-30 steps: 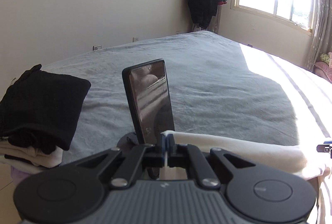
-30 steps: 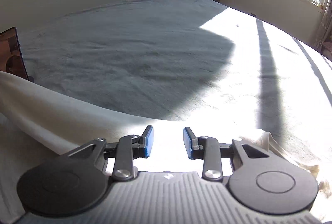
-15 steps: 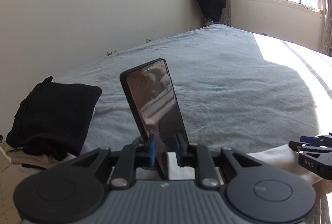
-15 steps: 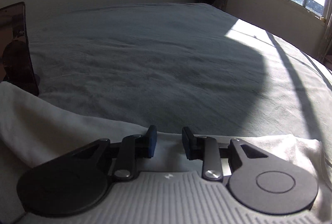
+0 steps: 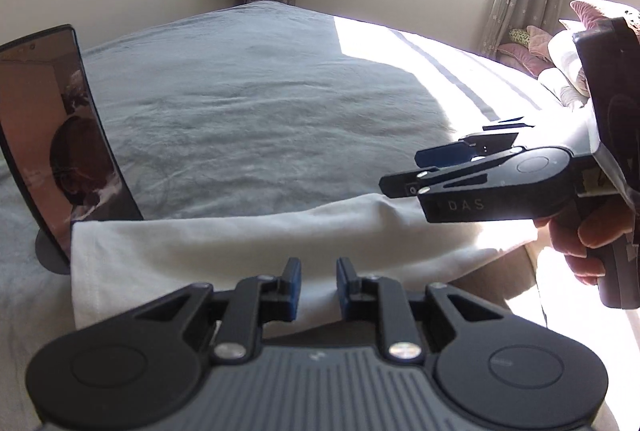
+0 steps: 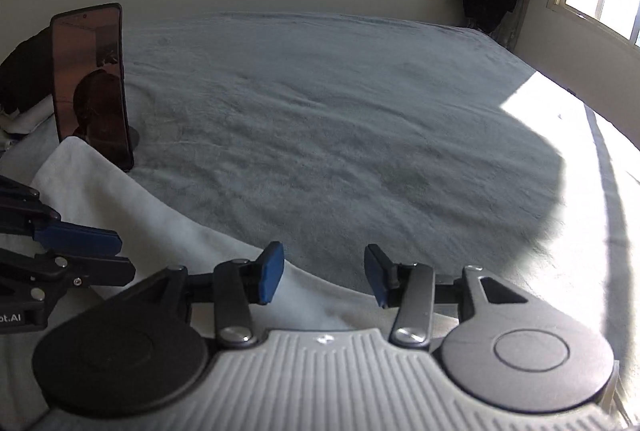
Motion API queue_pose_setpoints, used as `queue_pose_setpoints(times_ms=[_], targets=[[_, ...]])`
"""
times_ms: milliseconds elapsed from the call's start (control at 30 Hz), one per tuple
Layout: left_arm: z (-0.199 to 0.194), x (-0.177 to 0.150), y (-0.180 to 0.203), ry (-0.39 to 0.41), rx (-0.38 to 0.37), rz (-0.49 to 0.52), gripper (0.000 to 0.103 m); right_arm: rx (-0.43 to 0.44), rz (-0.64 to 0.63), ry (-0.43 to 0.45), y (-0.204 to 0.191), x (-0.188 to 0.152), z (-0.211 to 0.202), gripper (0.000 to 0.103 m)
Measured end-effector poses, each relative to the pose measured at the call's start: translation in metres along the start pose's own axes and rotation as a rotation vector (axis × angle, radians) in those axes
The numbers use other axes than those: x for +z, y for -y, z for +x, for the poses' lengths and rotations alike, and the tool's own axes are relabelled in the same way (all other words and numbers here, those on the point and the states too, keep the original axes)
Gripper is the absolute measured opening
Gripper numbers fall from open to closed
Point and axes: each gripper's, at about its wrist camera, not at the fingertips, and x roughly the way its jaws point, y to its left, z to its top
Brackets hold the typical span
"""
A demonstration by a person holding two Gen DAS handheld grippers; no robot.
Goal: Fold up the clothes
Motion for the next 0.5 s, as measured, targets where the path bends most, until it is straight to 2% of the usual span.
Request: queue_pose_setpoints(times_ms=[100,133,167,200,333,500], targets=[[0.006,-0.005,0.0,-0.038,-0.003,0.01,0.019,0.068,-0.018,-0.064,-0.006,-0.002,0.018,0.048],[0.006,-0.005,-0.001,-0.042,-0.005,0.011,0.019,0.075,-0.022,-0.067,-0.009,-0.004,0.021,0.044],[0.006,-0.005,-0.001,-0.045,-0.007,0.012,0.019,0.086,-0.028,-0.058,-0.013,-0.005,0.021,0.022],[0.006,-0.004,-0.002,-0.048,-0.01,0.013,0.019,0.1,-0.034,-0.046,-0.017,-0.006,0.019,0.008],[0.006,-0.003,-0.004,-0.061,-0.014,0.014,0.019,-0.005,-0.051,0.077,-0.026,-0.008,0.008,0.006],[0.005,0.0,-0.007,-0.073,-0.019,-0.01,0.019,-0.028,-0.025,0.057,-0.027,-0.011,0.019,0.008]])
